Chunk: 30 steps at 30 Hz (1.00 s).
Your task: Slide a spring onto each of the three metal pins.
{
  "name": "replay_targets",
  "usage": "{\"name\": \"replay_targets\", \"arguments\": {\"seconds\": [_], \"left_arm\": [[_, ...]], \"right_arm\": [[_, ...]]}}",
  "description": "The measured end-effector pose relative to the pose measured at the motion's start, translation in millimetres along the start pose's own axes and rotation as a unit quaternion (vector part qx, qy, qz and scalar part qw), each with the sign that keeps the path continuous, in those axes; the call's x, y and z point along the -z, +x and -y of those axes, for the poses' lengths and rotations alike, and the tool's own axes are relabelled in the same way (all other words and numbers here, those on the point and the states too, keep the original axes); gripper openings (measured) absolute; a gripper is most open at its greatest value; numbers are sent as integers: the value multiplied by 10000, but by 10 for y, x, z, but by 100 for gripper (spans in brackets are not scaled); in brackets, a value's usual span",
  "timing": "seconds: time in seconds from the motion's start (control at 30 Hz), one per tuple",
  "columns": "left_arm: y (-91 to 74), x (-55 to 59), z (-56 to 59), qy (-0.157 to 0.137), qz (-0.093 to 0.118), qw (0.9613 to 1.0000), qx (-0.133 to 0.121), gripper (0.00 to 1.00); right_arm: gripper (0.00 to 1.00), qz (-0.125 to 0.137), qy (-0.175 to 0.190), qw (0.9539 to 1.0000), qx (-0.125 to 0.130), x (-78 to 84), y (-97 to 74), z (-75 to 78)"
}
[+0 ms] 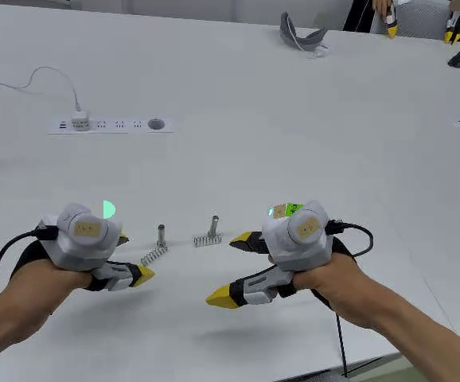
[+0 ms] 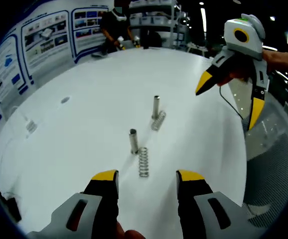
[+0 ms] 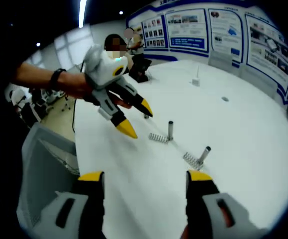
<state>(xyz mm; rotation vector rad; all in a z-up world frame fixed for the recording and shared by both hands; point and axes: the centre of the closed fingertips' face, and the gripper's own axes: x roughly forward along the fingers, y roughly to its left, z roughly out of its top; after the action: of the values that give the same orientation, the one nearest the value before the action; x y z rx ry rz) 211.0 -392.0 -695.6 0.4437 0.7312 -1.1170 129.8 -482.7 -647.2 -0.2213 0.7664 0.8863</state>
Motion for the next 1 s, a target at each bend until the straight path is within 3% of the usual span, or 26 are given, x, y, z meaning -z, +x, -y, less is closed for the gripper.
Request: {"name": "replay_targets", "arguments": {"seconds": [0.27,0.5,0.7,1.0], "left_arm": [[141,46,-70,-85,-102,9999,-15,40],[268,83,-73,-347,-100,9993,3,32],[388,134,-29,-356,-194,9992,-8,26],[430,131,-87,-307,-181,9992,-170,13]], "right_arm": [[67,-10,15,10000,-22,13,0,-21],[67,-35,66,10000,-12,69,-22,-11],[67,-65,123,9999,0,132,-33,-14],[67,-58,168,9998,36,159,-63,1]]}}
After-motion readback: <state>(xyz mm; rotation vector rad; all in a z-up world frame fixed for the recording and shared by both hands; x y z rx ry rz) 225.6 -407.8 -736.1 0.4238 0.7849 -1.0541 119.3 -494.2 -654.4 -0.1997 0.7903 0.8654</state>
